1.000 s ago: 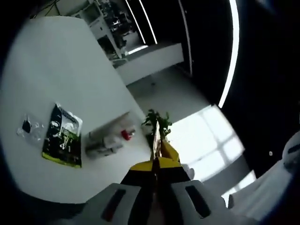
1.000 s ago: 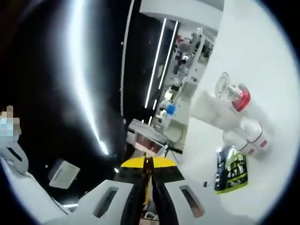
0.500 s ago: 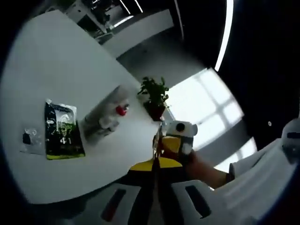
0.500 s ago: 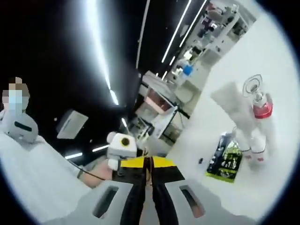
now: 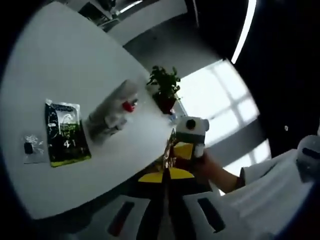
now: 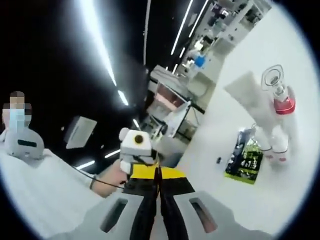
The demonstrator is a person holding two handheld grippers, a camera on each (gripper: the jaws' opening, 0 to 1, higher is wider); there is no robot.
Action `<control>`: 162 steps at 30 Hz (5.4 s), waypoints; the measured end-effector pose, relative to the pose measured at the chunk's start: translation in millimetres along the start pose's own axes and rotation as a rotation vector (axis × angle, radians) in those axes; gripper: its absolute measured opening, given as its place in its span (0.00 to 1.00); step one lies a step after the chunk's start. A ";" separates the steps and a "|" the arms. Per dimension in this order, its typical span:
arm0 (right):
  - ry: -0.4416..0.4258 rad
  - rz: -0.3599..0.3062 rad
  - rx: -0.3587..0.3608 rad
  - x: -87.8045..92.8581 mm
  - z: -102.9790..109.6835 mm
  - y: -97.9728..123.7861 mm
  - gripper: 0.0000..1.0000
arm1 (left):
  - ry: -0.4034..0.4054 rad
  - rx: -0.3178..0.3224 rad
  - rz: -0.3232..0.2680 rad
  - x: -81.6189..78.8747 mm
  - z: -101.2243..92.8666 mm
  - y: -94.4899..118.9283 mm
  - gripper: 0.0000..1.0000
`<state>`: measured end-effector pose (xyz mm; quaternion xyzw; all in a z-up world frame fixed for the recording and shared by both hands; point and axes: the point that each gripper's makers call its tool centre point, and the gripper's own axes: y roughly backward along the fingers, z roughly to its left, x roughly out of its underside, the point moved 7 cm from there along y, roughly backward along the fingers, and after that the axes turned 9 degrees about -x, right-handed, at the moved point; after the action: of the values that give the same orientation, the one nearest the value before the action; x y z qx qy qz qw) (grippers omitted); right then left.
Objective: Arrange the skincare products in the storage area until every visible bottle or jar stands upright without overlapping.
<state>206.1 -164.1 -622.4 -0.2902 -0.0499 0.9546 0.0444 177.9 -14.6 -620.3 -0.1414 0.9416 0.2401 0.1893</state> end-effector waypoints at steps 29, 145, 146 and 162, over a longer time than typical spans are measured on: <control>-0.226 -0.475 0.084 -12.9 -11.0 -17.1 0.01 | 0.060 -0.007 -0.331 -7.9 7.1 5.4 0.23; 0.544 0.578 0.699 -29.6 -208.4 -162.5 0.01 | 0.373 -0.399 -0.367 -48.6 225.1 15.1 0.00; 0.544 0.579 0.698 -29.7 -211.1 -162.1 0.01 | 0.373 -0.406 -0.361 -49.0 227.5 13.5 0.00; 0.649 0.688 0.730 -20.0 -224.7 -160.5 0.01 | 0.264 -0.486 -0.291 -48.7 240.5 4.2 0.00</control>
<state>357.1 8.4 -777.7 -0.5324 0.3945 0.7321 -0.1577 289.1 119.1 -793.5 -0.3457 0.8430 0.4080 0.0585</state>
